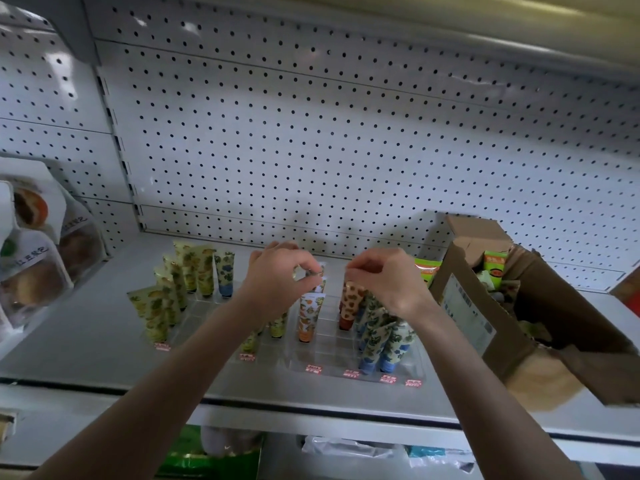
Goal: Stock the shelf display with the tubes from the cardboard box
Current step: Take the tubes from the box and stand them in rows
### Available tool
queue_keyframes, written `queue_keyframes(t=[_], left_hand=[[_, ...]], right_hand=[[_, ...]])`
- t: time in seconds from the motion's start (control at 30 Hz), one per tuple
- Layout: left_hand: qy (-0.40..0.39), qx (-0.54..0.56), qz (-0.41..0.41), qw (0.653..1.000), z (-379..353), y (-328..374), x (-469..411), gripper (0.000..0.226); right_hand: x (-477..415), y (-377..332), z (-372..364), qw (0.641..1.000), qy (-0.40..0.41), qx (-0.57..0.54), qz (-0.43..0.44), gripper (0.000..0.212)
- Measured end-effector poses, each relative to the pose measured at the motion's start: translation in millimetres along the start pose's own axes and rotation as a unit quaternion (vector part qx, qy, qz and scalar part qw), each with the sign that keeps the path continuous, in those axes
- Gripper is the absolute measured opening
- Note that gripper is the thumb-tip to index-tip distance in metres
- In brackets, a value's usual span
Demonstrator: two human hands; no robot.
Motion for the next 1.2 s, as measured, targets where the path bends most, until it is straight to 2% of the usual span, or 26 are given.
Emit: queue_keyframes(t=[0.1,0.2,0.4,0.63,0.77,1.07,1.2], left_hand=[[0.014,0.069,-0.017,0.997,-5.3,14.7,-6.4,0.017],[0.023,0.115,-0.04,0.992,-13.6,37.3,-12.6,0.014],[0.001,0.186,-0.055,0.981,-42.1,79.6,-31.9,0.022],[-0.044,0.236,-0.072,0.968,-84.6,128.8,-44.7,0.021],[-0.056,0.238,-0.082,0.966,-104.3,152.1,-51.7,0.02],[-0.034,0.225,-0.088,0.97,-135.8,173.5,-62.7,0.015],[-0.027,0.225,-0.069,0.971,-140.1,175.5,-64.1,0.014]], right_hand=[[0.2,11.7,23.0,0.999,0.039,-0.022,-0.002,0.007],[4.2,26.6,47.9,0.996,0.075,-0.048,-0.005,0.007],[18.2,54.0,107.1,0.989,0.135,-0.066,-0.002,0.004],[30.0,109.1,172.6,0.978,0.174,-0.079,-0.08,0.004],[31.8,138.5,188.7,0.979,0.142,-0.076,-0.128,0.007],[26.7,185.0,200.5,0.978,-0.024,0.003,-0.206,0.006],[13.0,197.3,190.4,0.969,-0.076,0.084,-0.217,0.019]])
Point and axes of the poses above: each hand's wrist, its own x-axis away from the middle knuckle, its own z-axis out of the back of the hand, y = z × x, the point moved 5 cm from there along -x, towards the middle knuckle, and after that the axes turned 7 degrees about -z, right-handed, at the moved point
